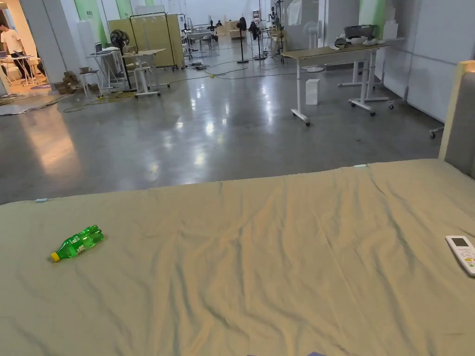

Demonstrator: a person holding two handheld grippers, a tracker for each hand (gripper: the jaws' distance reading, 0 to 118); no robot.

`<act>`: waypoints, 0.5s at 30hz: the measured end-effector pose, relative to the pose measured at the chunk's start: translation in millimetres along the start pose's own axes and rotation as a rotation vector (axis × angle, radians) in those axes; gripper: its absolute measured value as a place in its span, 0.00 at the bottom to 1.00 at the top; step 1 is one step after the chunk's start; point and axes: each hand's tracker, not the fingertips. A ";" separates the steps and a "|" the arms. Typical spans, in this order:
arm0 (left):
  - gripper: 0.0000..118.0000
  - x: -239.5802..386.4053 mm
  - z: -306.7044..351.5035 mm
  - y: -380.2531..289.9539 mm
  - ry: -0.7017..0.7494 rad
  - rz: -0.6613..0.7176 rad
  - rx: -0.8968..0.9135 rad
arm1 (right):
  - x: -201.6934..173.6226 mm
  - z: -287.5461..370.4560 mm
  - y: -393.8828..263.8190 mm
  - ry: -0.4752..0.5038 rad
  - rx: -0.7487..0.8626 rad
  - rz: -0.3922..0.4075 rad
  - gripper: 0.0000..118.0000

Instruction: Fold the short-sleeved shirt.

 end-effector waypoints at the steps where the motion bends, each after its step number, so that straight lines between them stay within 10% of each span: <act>1: 0.05 0.4 -10.2 3.9 0.009 -0.021 -0.010 | -0.8 -0.7 2.2 0.002 0.006 0.018 0.00; 5: 0.05 -10.5 -19.9 17.7 -0.011 -0.035 -0.061 | 5.7 -22.2 26.4 0.030 0.042 0.074 0.02; 7: 0.05 -11.4 -22.5 21.1 -0.010 -0.044 -0.075 | 15.8 -46.8 44.9 0.030 0.056 0.079 0.16; 9: 0.05 -8.0 -24.0 19.5 0.003 -0.051 -0.084 | 30.2 -80.9 70.0 0.032 0.043 0.062 0.51; 13: 0.05 -0.3 -25.7 25.8 0.018 -0.147 -0.134 | 52.7 -162.7 100.9 0.026 -0.103 0.068 0.80; 15: 0.05 0.9 -28.4 31.0 0.018 -0.163 -0.158 | 66.2 -203.7 105.7 -0.032 -0.167 0.056 0.79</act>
